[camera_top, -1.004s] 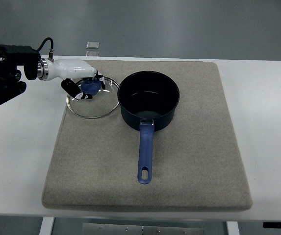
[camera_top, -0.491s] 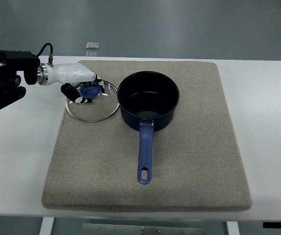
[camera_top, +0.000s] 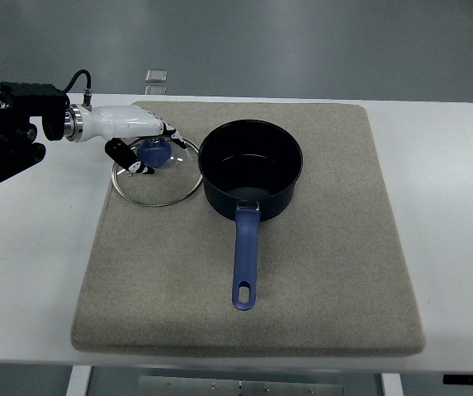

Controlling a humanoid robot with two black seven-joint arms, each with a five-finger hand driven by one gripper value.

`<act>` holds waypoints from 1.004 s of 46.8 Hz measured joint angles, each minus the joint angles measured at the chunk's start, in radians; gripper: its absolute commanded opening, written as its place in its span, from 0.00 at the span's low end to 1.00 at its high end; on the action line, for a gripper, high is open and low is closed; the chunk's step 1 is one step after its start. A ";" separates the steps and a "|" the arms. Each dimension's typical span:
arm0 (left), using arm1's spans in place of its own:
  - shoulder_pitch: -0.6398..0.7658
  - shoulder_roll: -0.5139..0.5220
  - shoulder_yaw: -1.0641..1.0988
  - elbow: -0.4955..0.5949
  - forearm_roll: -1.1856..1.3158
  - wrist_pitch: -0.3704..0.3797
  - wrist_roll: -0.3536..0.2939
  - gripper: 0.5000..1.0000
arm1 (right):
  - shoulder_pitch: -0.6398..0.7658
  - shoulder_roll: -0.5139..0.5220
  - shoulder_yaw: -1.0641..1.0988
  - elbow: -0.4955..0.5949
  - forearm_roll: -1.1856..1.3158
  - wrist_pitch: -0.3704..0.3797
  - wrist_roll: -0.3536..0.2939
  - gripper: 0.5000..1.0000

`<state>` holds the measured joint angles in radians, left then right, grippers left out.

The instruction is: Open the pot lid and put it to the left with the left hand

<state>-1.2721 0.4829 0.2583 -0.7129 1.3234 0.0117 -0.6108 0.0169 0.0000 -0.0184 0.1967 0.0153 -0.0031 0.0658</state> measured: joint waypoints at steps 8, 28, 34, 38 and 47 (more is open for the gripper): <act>-0.002 0.007 0.000 0.001 -0.009 0.000 0.000 0.90 | 0.000 0.000 0.000 0.000 0.000 0.000 0.000 0.83; -0.045 0.047 -0.011 -0.054 -0.010 -0.001 0.000 0.94 | 0.000 0.000 0.000 0.000 0.000 0.000 0.000 0.83; -0.082 0.080 -0.068 -0.057 -0.027 -0.006 0.000 0.98 | 0.000 0.000 0.000 0.000 0.000 0.000 0.000 0.83; -0.105 0.100 -0.110 -0.056 -0.051 -0.007 0.000 0.98 | 0.000 0.000 0.000 0.000 0.000 0.000 0.000 0.83; -0.115 0.105 -0.185 -0.047 -0.225 -0.001 0.000 0.98 | 0.000 0.000 0.000 0.000 0.000 0.000 -0.001 0.83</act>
<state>-1.3874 0.5874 0.0729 -0.7595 1.0981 0.0110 -0.6109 0.0169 0.0000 -0.0184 0.1969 0.0153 -0.0031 0.0651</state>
